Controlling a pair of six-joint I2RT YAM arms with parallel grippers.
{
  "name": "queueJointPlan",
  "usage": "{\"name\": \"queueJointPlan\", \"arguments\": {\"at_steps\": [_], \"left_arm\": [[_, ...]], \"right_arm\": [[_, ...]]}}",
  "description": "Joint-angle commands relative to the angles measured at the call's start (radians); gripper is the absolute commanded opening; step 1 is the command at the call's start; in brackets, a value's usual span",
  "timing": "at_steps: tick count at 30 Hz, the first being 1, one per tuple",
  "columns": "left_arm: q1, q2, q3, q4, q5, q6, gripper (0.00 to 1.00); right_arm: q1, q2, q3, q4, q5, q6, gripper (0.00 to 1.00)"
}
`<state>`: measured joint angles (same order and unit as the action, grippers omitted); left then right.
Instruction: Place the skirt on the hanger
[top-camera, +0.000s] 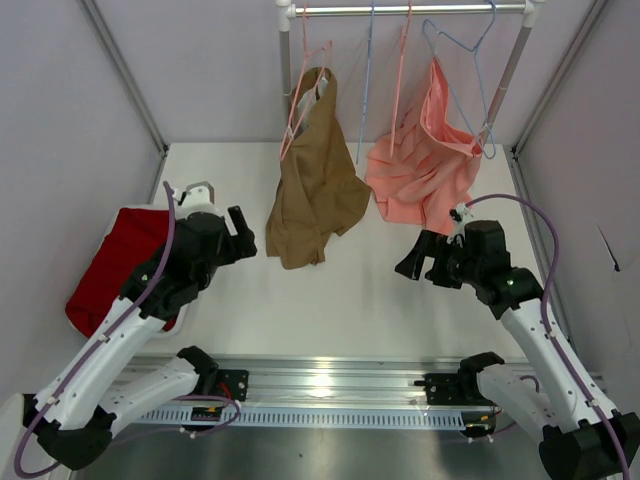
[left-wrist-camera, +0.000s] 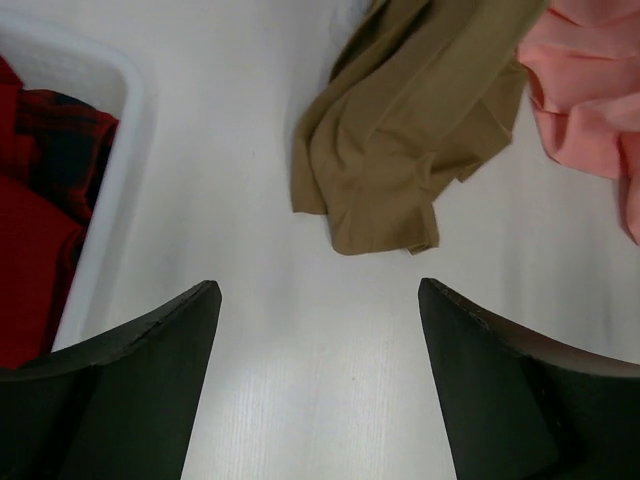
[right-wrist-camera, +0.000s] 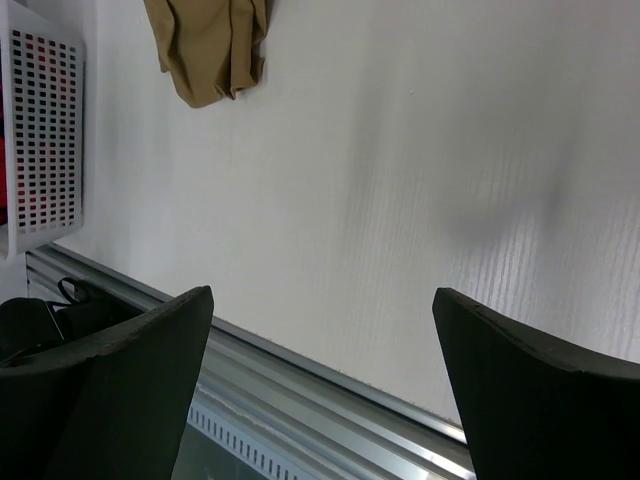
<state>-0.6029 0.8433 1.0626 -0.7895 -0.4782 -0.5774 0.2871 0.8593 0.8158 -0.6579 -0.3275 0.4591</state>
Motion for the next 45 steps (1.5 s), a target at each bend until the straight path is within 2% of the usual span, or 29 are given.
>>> {"name": "queueJointPlan", "arguments": {"at_steps": [1, 4, 5, 10, 14, 20, 26, 29, 30, 31, 32, 33, 35, 36, 38, 45], "left_arm": [[0.025, 0.014, 0.014, -0.056, -0.157, -0.05, 0.89], [0.115, 0.078, 0.002, -0.085, -0.223, -0.058, 0.9], [0.19, 0.097, 0.0, -0.085, -0.208, -0.058, 0.89], [0.4, 0.171, -0.067, 0.007, -0.152, -0.061, 0.89], [0.495, 0.247, -0.093, 0.042, -0.157, -0.082, 0.88], [0.561, 0.321, -0.137, 0.076, -0.198, -0.108, 0.88], [0.6, 0.372, -0.191, 0.124, -0.168, -0.137, 0.88], [0.627, 0.388, -0.213, 0.145, -0.139, -0.134, 0.82], [0.627, 0.395, -0.213, 0.15, -0.135, -0.131, 0.79], [0.629, 0.395, -0.217, 0.148, -0.131, -0.128, 0.68], [0.631, 0.395, -0.214, 0.148, -0.128, -0.125, 0.68], [0.629, 0.392, -0.214, 0.148, -0.125, -0.121, 0.55], [0.629, 0.37, -0.211, 0.145, -0.117, -0.11, 0.37], [0.629, 0.356, -0.21, 0.145, -0.109, -0.105, 0.23], [0.629, 0.315, -0.198, 0.138, -0.1, -0.088, 0.02], [0.629, 0.168, -0.11, 0.113, -0.017, -0.021, 0.0]], "right_arm": [[0.003, -0.026, 0.002, 0.03, -0.012, -0.005, 0.99], [0.003, -0.023, -0.01, 0.044, -0.028, -0.005, 0.99], [0.003, -0.019, -0.017, 0.049, -0.044, 0.001, 0.99], [0.006, -0.025, -0.067, 0.102, -0.103, 0.023, 1.0], [0.006, -0.023, -0.075, 0.104, -0.105, 0.018, 0.99], [0.007, -0.023, -0.092, 0.116, -0.12, 0.016, 0.99], [0.007, -0.019, -0.104, 0.132, -0.131, 0.016, 0.99], [0.007, -0.017, -0.107, 0.133, -0.136, 0.015, 0.99], [0.006, -0.017, -0.113, 0.135, -0.136, 0.015, 1.0], [0.007, -0.017, -0.119, 0.138, -0.139, 0.016, 1.0], [0.007, -0.017, -0.119, 0.138, -0.139, 0.016, 1.0], [0.009, -0.017, -0.124, 0.141, -0.14, 0.018, 0.99], [0.007, -0.016, -0.125, 0.144, -0.142, 0.021, 0.99], [0.007, -0.014, -0.125, 0.147, -0.143, 0.023, 0.99], [0.007, -0.013, -0.125, 0.152, -0.145, 0.024, 0.99], [0.011, 0.009, -0.115, 0.161, -0.15, 0.024, 0.99]]}}
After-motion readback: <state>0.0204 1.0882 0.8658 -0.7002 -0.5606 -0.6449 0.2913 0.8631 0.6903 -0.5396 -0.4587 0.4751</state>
